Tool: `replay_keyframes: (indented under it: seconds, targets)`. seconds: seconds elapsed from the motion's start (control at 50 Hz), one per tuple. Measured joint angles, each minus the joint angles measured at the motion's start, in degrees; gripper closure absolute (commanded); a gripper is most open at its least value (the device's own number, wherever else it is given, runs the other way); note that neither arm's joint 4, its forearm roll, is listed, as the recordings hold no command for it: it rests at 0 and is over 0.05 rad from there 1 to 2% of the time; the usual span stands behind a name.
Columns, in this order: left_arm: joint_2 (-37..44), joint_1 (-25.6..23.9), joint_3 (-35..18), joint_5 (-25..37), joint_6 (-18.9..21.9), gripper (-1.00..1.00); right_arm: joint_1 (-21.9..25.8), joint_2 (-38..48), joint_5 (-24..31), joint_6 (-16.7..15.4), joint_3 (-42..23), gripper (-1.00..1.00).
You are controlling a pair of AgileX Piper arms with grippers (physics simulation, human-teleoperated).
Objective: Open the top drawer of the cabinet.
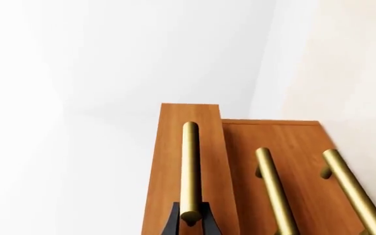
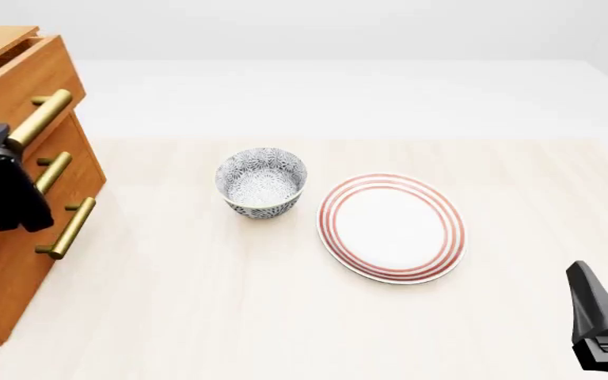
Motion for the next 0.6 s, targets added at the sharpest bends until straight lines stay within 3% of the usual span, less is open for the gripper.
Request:
replay_keyframes:
  seconds: [0.6]
  targets:
    - [-1.4,-3.8,-0.5,3.1,1.2,1.0,0.0,0.0,0.0,0.0,0.0,-1.0]
